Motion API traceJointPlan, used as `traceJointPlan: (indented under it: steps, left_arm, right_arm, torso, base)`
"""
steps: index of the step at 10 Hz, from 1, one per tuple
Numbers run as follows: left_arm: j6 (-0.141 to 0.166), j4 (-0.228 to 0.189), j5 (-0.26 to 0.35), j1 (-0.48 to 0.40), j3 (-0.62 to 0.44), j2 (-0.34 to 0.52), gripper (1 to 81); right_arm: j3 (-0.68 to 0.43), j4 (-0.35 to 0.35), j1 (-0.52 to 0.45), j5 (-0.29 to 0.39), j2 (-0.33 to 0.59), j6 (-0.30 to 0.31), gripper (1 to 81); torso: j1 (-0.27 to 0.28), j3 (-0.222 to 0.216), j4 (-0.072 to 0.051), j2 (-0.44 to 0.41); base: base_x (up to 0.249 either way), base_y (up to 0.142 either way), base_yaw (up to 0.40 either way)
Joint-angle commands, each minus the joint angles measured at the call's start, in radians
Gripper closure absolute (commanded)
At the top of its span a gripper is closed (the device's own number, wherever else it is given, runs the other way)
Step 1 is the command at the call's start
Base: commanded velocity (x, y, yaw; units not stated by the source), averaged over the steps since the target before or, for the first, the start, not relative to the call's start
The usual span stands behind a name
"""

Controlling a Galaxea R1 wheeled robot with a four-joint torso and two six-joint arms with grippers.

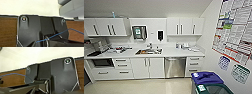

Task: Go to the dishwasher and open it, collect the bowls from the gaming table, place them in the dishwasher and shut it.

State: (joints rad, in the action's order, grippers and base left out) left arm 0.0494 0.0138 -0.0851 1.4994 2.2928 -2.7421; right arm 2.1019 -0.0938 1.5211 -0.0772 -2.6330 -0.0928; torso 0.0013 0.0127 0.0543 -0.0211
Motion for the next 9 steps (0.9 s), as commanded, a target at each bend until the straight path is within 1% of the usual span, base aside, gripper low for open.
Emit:
traceJointPlan:
  steps: [1, 9]
  left_arm:
    - [-0.005, -0.011, 0.048, -0.05, -0.007, 0.018, 1.0]
    - [-0.003, -0.011, 0.048, -0.05, -0.007, 0.022, 1.0]
  right_arm:
    - [-0.01, -0.004, -0.051, 0.057, 0.018, -0.004, 1.0]
    - [-0.01, -0.004, -0.054, 0.057, 0.011, -0.004, 1.0]
  torso:
    - [0.0, 0.0, 0.0, 0.0]
    - [-0.001, 0.0, 0.0, -0.001]
  base:
    - [0.106, 0.0, 0.0]
    - [0.106, 0.0, 0.0]
